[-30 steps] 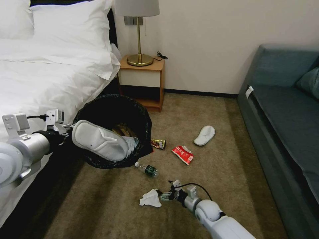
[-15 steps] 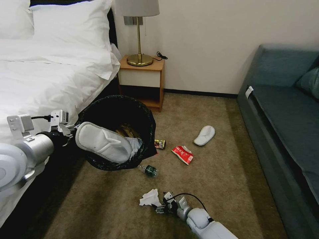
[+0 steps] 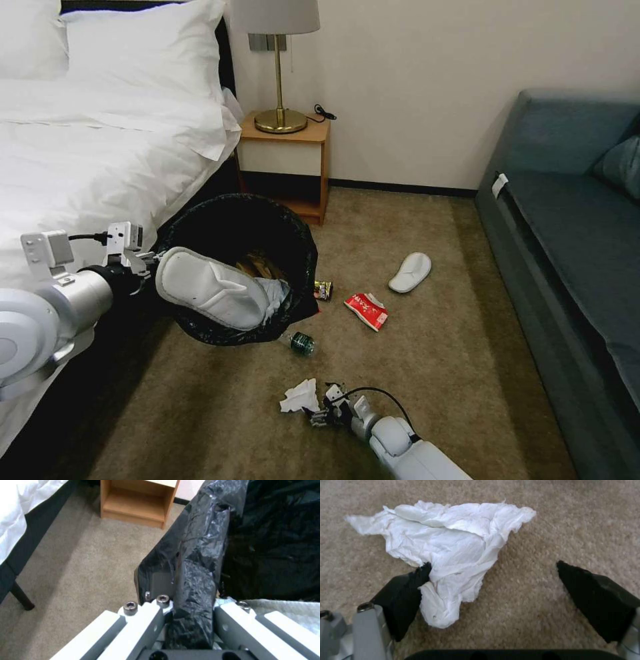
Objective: Pick up the trash bin, then pick up the garbage on the floor and place it into the trash bin.
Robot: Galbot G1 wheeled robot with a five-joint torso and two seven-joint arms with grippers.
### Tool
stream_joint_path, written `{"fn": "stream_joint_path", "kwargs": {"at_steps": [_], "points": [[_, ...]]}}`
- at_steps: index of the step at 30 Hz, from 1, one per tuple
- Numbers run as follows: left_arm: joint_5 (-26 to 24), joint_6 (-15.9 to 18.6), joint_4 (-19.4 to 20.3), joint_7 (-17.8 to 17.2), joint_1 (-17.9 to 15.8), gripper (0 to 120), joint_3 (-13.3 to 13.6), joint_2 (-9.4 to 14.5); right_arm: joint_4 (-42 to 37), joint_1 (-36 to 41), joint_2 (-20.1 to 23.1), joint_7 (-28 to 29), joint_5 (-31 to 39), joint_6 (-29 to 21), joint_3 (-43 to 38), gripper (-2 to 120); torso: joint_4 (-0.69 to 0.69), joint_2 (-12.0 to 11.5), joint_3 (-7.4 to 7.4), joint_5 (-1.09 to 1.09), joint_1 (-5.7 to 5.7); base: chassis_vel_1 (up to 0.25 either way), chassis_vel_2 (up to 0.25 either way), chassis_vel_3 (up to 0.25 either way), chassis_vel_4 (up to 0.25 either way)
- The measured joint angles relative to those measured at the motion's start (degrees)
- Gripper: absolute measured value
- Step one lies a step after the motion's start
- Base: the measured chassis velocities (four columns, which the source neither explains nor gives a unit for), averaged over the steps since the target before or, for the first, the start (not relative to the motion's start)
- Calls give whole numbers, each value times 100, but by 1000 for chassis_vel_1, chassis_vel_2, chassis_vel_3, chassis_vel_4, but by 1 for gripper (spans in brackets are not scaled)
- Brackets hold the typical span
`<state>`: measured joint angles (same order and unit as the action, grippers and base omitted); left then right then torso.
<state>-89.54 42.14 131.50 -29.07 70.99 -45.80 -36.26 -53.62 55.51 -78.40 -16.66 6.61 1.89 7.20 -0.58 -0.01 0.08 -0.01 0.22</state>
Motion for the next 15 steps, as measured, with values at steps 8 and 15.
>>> {"fn": "stream_joint_path", "kwargs": {"at_steps": [8, 15], "points": [[0, 0, -49, 26, -28, 2, 23, 1, -32, -9, -25, 6, -178, 69, 69, 68, 3, 0, 0, 2, 0, 0, 0, 0, 0], [0, 0, -107, 43, -97, 2, 70, -11, -7, -9, -54, -3, -236, 86, 104, 43, 3, 0, 0, 3, 0, 0, 0, 0, 0]]}}
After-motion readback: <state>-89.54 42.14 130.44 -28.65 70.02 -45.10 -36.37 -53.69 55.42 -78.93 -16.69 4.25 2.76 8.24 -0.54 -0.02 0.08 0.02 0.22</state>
